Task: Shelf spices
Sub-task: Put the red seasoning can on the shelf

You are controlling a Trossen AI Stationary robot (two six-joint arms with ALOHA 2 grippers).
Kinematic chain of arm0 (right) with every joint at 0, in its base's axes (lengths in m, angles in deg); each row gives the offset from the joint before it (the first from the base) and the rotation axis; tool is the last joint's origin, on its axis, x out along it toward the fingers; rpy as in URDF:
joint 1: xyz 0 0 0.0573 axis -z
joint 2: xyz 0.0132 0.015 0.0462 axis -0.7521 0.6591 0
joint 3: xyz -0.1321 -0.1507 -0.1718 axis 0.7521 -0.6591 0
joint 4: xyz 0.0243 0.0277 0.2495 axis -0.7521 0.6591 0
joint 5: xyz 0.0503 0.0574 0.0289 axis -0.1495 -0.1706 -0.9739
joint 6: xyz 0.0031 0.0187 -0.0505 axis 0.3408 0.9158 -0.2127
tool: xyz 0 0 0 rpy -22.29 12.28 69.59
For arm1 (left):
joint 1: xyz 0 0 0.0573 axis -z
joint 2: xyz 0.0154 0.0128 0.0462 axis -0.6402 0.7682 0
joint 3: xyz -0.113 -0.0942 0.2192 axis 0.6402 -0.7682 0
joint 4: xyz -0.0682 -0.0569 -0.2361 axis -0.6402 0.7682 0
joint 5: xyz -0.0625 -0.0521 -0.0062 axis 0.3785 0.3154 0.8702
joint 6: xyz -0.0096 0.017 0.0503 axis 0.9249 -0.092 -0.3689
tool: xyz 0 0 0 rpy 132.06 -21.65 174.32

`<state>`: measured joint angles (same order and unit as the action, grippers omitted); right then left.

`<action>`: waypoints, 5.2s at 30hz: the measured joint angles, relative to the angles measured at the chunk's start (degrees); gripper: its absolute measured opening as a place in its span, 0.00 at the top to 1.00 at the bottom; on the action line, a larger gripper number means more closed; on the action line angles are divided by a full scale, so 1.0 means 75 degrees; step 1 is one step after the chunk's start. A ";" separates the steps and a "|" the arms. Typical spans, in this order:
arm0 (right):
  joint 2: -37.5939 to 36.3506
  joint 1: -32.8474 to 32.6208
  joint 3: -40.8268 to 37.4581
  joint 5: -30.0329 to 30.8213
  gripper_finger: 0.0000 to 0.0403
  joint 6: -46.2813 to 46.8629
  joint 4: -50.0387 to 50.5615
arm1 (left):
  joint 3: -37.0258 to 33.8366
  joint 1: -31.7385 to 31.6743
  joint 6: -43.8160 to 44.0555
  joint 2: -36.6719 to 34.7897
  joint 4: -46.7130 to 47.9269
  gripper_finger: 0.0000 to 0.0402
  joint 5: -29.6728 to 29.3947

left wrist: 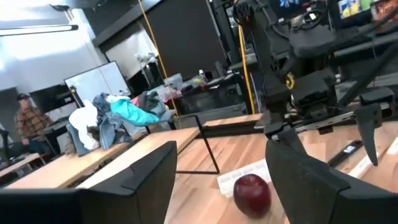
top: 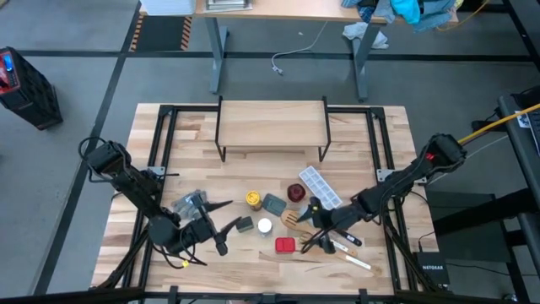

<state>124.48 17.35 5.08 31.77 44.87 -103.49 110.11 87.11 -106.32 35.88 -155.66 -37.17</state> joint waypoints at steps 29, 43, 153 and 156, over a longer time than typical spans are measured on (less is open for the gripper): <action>0.2186 -0.0117 0.0426 -0.0662 0.12 0.1061 -0.1443 | 0.0000 -0.0766 -0.0323 0.0000 0.0129 0.40 -0.0064; 0.3769 -0.0117 0.1770 -0.0263 0.12 0.0704 -0.1385 | 0.0000 -0.0766 -0.0271 0.0002 0.0155 0.40 -0.0055; 0.4929 0.7691 0.7858 -0.4559 0.03 -0.3838 0.1640 | -0.0032 -0.1757 0.8478 0.0009 0.8890 0.40 0.0470; 0.4903 0.7655 0.7858 -0.4710 0.05 -0.3847 0.1582 | -0.0032 -0.1742 0.8621 0.0009 0.8963 0.40 0.0470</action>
<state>161.25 74.77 64.02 -3.56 16.02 -91.62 109.86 74.05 -41.66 35.95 -88.43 -33.64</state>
